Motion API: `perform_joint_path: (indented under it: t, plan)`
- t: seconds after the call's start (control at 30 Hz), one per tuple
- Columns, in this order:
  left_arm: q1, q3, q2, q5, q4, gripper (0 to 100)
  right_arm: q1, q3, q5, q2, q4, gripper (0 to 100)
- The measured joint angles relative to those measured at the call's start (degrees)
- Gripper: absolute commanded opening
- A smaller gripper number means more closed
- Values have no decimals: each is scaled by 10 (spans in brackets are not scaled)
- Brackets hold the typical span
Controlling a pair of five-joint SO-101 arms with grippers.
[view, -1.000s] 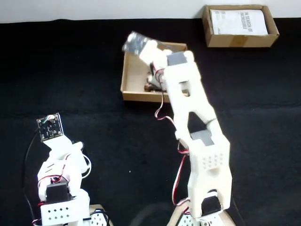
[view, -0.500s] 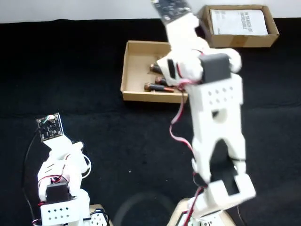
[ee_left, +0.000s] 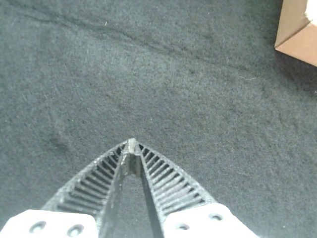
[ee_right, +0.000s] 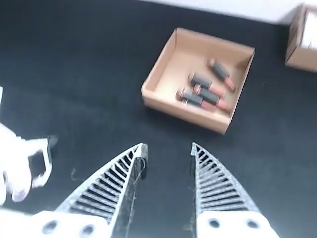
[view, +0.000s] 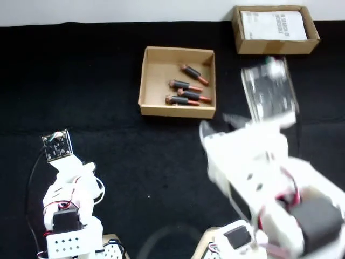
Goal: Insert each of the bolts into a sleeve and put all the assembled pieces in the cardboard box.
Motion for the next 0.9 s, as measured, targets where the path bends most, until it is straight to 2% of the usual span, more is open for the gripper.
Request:
perform_joint_path:
  t: [0.2,0.27,0.37,0.47,0.7,0.8,0.9]
  plan:
    - [0,0,0,0,0,9,22,302,-1,-232,-17,126]
    - [0,0,0,0,0,9,50,404,-1,-300,-47,110]
    - [0,0,0,0,8,9,99,558,-1,-395,-113,9]
    - [0,0,0,0,30,9,141,693,2,-470,-182,9]
    - [4,0,0,0,109,9,160,783,132,-513,-221,6]
    - [4,0,0,0,150,9,161,824,129,-513,-241,6]
    - [4,0,0,0,164,9,161,872,96,-513,-256,6]
